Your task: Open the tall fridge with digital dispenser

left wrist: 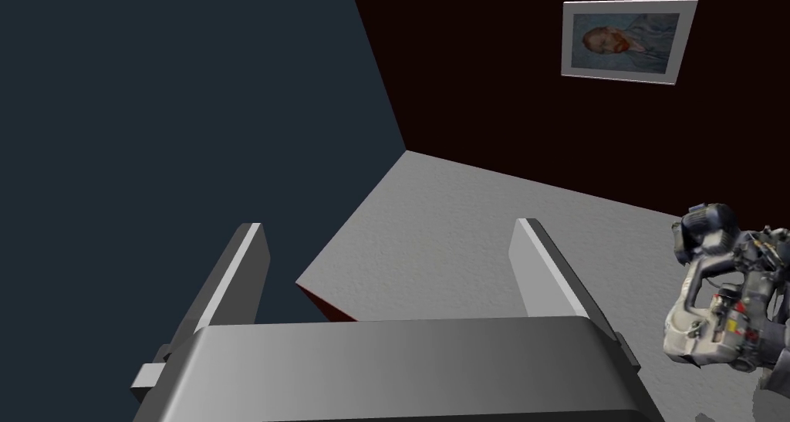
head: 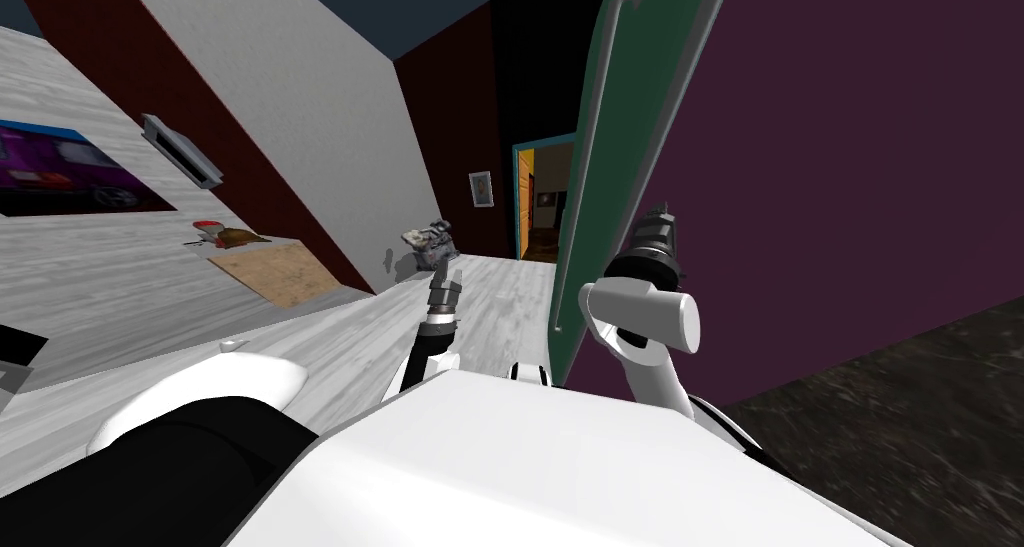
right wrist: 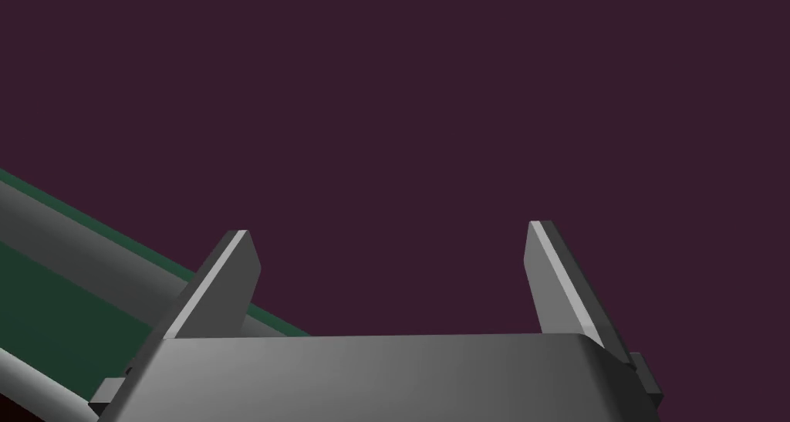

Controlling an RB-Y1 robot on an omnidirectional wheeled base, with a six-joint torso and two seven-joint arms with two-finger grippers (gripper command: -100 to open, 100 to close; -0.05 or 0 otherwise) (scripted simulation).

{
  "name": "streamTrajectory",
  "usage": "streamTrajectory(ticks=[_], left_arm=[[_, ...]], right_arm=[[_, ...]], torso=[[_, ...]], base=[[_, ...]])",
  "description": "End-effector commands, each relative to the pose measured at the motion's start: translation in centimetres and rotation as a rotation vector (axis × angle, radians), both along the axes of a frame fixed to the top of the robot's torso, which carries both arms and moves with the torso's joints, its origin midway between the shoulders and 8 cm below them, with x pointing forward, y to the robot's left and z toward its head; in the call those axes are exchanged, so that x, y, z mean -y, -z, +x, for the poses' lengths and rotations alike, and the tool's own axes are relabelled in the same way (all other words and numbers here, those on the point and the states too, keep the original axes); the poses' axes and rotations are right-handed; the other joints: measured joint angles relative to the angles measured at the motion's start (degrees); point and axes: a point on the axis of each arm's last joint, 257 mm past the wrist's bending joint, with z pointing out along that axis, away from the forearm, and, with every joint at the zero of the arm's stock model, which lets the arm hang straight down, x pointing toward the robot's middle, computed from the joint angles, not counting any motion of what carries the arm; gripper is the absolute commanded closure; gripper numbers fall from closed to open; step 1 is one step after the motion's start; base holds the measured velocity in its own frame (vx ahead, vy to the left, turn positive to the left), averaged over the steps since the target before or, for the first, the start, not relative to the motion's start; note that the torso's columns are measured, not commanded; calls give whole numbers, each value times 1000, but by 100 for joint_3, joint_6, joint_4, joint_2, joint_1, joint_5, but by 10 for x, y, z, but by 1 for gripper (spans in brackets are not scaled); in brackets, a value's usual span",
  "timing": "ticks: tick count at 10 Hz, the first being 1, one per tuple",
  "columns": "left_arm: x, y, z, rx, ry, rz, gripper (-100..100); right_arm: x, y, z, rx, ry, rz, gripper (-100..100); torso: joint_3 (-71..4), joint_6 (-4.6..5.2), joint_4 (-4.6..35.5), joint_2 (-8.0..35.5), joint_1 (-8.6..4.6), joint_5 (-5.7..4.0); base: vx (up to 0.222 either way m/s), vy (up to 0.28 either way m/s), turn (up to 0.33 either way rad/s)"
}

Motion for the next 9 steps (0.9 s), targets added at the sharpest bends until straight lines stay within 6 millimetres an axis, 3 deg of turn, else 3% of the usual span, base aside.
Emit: streamTrajectory(ticks=[1, 9], left_arm=[[0, 0, 0, 0, 0, 0, 0], [0, 0, 0, 0, 0, 0, 0]], right_arm=[[-18, 11, 14, -27, -72, 47, -100], [-48, 21, 29, -66, -208, 141, -100]], torso=[[-12, -9, -11, -18, 12, 1], [-55, -53, -41, -81, 51, 13]], base=[[-1, -32, 55], [-4, -21, 14]])
